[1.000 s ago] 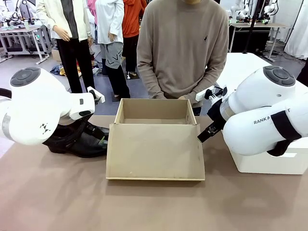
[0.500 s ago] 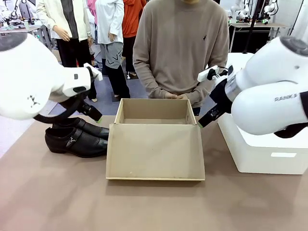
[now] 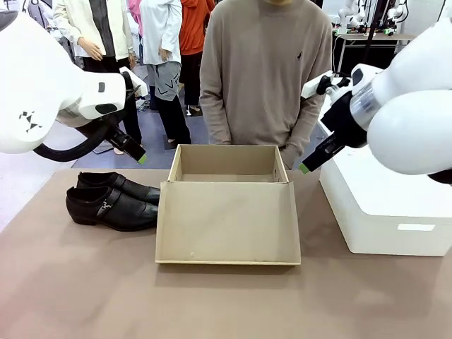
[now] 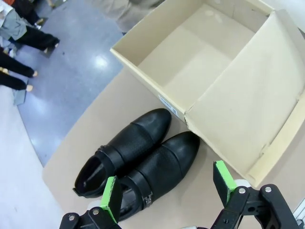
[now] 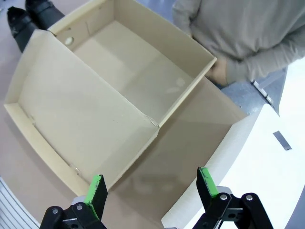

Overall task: Pack the shoes into the box.
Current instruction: Place one shoe of the Shoes into the Shoes Box.

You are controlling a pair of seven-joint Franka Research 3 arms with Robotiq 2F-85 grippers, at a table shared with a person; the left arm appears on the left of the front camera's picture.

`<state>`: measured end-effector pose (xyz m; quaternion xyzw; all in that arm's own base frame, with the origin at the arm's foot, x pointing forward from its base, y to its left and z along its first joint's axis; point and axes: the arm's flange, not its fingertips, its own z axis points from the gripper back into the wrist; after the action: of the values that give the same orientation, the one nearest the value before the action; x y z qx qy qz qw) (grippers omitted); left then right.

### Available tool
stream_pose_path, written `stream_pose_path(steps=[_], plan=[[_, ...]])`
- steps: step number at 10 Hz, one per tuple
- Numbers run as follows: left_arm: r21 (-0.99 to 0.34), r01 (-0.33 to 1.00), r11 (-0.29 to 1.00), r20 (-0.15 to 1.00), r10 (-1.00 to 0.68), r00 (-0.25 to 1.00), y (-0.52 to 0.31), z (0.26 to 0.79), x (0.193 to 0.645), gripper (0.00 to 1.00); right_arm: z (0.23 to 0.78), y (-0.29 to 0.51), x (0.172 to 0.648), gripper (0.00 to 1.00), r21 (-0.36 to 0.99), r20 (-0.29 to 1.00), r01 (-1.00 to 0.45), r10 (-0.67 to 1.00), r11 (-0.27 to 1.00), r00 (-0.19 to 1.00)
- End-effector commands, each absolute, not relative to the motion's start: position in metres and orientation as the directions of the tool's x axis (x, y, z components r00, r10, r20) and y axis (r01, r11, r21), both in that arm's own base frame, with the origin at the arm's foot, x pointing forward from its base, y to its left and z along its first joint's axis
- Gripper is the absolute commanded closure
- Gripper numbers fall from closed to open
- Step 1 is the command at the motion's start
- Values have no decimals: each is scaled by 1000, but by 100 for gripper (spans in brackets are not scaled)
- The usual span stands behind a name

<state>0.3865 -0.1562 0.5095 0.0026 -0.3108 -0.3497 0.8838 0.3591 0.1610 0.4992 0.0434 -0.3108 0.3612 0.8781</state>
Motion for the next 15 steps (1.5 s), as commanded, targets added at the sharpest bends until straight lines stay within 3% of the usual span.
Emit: stream_pose_path(steps=[1,8,12,15], plan=[[219,711,669,597,-668,444,-142,510,388,0,510,136,352,0,-93,640,-747,614,658,462],[149,876,458,726,-652,218,-126,557,379,0,535,101,344,0,-23,771,-859,556,511,310],[201,871,448,708,-681,187,-125,575,368,0,543,100,338,0,-29,785,-870,550,492,284],[176,857,484,665,-701,259,-126,569,377,0,547,105,336,0,-24,764,-860,564,509,313]])
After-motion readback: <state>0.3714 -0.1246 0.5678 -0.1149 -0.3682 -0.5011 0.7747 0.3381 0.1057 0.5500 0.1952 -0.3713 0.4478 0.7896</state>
